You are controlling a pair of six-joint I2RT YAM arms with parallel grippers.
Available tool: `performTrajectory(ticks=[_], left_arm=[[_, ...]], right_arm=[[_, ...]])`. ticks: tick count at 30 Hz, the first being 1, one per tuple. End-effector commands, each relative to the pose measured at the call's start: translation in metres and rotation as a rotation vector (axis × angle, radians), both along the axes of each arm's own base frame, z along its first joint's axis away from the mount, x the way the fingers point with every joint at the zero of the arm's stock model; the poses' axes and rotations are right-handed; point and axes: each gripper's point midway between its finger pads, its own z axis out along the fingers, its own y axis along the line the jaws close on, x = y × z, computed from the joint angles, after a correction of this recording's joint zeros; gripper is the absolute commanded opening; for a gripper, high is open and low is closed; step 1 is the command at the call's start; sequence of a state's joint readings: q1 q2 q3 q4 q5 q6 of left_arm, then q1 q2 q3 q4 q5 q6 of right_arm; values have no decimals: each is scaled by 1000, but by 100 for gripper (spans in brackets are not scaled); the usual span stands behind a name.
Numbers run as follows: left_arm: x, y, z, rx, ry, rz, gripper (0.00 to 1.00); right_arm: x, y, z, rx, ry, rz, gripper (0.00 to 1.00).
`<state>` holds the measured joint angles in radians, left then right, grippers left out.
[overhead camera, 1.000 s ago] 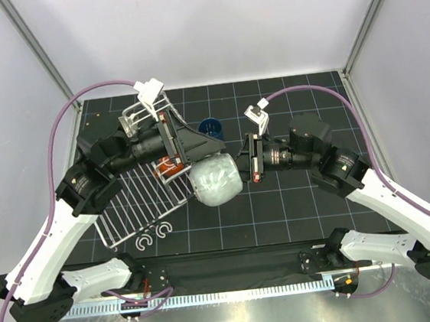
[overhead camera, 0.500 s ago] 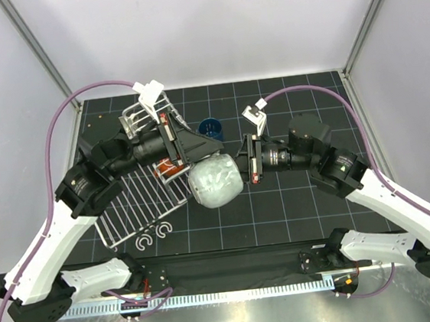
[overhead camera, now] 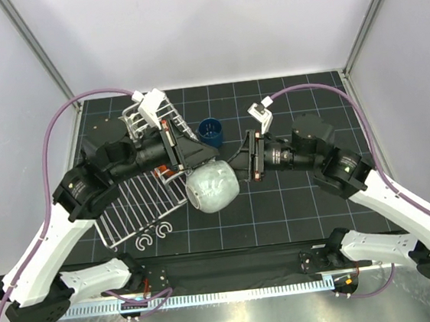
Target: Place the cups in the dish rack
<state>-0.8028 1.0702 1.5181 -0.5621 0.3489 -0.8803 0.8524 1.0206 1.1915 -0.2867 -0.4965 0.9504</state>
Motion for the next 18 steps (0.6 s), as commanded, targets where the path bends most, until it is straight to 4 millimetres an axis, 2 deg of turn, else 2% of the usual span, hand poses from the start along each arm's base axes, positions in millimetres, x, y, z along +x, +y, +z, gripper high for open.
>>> performTrajectory(ticks=[1, 4, 5, 7, 8, 9, 10, 13, 16, 17, 18], left_arm=[[-3, 15, 26, -53, -40, 54, 0], [-2, 19, 25, -53, -25, 80, 0], [-1, 19, 24, -50, -21, 87, 0], [3, 24, 22, -32, -23, 116, 0], [2, 27, 20, -11, -14, 127, 0], [8, 31, 18, -1, -13, 157, 0], [10, 35, 17, 10, -11, 175, 0], [19, 51, 14, 40, 10, 250, 0], [28, 71, 12, 70, 30, 323, 0], [31, 77, 5, 94, 50, 347, 0], [33, 83, 9, 95, 49, 365, 0]], right_arm=[[-1, -16, 31, 49, -97, -54, 53], [1, -18, 25, 18, -90, -72, 54], [2, -20, 15, -25, -69, -82, 54], [9, -26, 10, -74, -76, -130, 54], [11, -31, -1, -124, -56, -150, 54], [15, -35, -1, -144, -65, -182, 55], [17, -41, -11, -194, -58, -199, 54], [21, -55, -17, -250, -89, -250, 55], [21, -70, -33, -332, -88, -278, 55], [21, -73, -35, -345, -91, -283, 55], [21, -76, -36, -355, -94, -286, 55]])
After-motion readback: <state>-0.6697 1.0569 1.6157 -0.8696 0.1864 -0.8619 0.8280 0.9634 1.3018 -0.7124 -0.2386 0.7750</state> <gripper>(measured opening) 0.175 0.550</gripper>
